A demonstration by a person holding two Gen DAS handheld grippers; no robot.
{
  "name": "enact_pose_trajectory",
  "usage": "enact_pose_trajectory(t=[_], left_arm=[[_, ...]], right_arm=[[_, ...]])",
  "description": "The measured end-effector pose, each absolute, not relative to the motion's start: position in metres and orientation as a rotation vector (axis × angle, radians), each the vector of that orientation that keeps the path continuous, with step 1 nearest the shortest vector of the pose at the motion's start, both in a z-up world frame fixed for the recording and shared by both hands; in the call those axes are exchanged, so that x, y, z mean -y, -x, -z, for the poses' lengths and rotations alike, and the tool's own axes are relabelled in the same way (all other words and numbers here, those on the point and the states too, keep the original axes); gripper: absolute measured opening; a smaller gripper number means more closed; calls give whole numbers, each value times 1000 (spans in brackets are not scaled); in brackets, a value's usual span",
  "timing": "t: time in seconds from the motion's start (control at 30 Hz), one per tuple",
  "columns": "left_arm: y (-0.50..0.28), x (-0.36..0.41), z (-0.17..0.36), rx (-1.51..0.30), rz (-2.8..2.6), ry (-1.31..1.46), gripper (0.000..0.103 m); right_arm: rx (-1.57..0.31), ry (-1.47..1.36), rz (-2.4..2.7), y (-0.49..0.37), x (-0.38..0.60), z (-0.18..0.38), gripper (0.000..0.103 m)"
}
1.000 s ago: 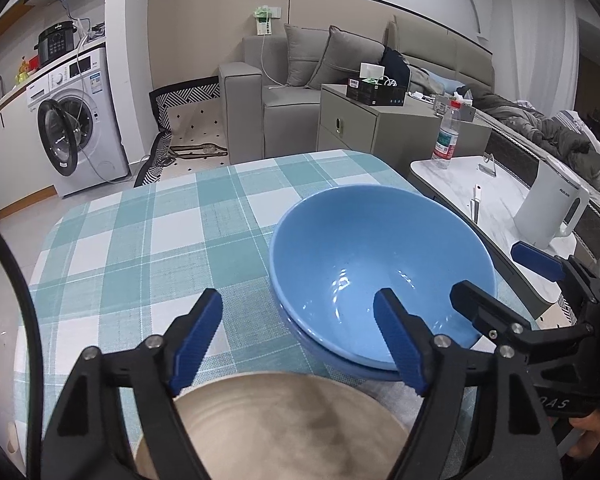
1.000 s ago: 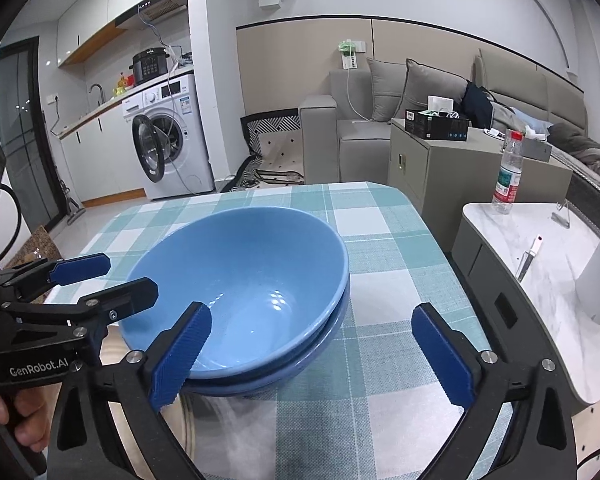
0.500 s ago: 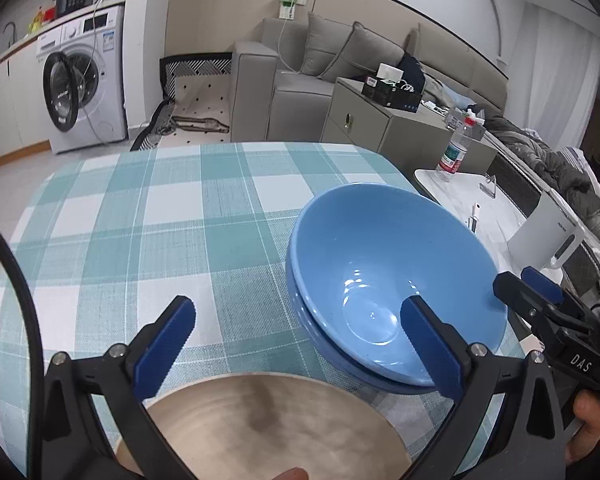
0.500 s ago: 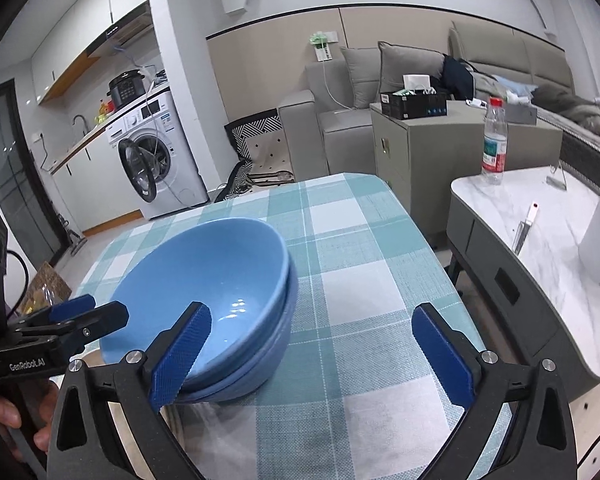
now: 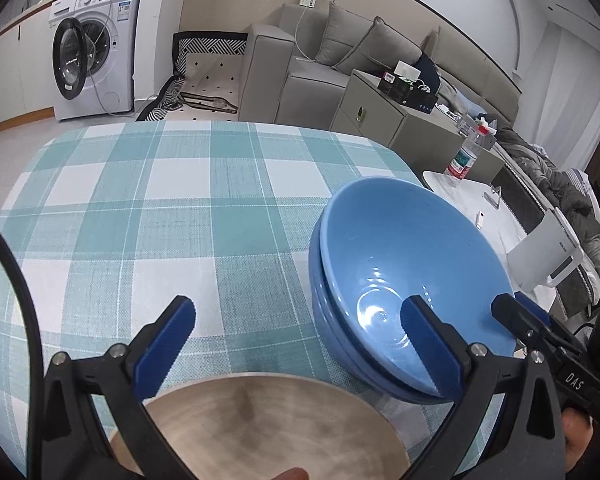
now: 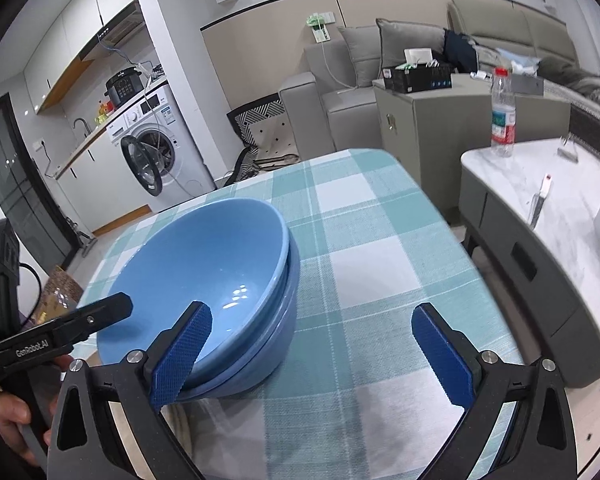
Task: Organize plates and bowls
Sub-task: 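Close both grippers on the rim of the nested bowl stack, then lift the nested bowls with both grippers and carry them over the cream plate stack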
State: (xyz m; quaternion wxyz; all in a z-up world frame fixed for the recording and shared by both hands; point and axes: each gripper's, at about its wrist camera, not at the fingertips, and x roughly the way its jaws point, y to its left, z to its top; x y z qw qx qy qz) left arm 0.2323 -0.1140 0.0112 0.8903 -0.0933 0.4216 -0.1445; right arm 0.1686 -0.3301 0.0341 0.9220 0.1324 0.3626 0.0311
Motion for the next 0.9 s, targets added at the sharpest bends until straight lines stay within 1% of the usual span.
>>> enact_pose_trajectory(t=[0.17, 0.3, 0.33, 0.47, 0.5, 0.57, 0.63, 0.67, 0.73, 0.77, 0.83, 0.9], left_arm=[[-233, 116, -8, -880, 311, 200, 103], [-233, 122, -7, -889, 340, 184, 100], [-233, 124, -7, -893, 344, 178, 98], [-231, 133, -5, -905, 392, 162, 87], [-229, 134, -6, -901, 403, 167, 83], [-229, 137, -7, -904, 411, 160, 78], [-227, 140, -9, -903, 423, 154, 68], [-227, 142, -9, -904, 429, 150, 66], [-225, 146, -12, -902, 437, 136, 57], [-224, 148, -13, -901, 436, 126, 56], [-223, 150, -14, -899, 425, 109, 55], [-222, 150, -14, -898, 420, 109, 55]], right_arm=[[-763, -305, -98, -172, 328, -29, 101], [-772, -311, -121, -173, 324, -28, 88], [-777, -310, -127, -174, 323, -27, 84], [-784, -306, -152, -174, 319, -28, 75], [-785, -305, -161, -173, 317, -29, 72], [-789, -305, -176, -173, 315, -29, 67], [-789, -306, -184, -173, 314, -29, 62], [-788, -307, -189, -172, 313, -29, 61], [-786, -308, -201, -172, 312, -30, 55], [-785, -309, -206, -172, 312, -30, 54], [-781, -301, -209, -172, 309, -31, 47], [-777, -288, -206, -171, 307, -32, 47]])
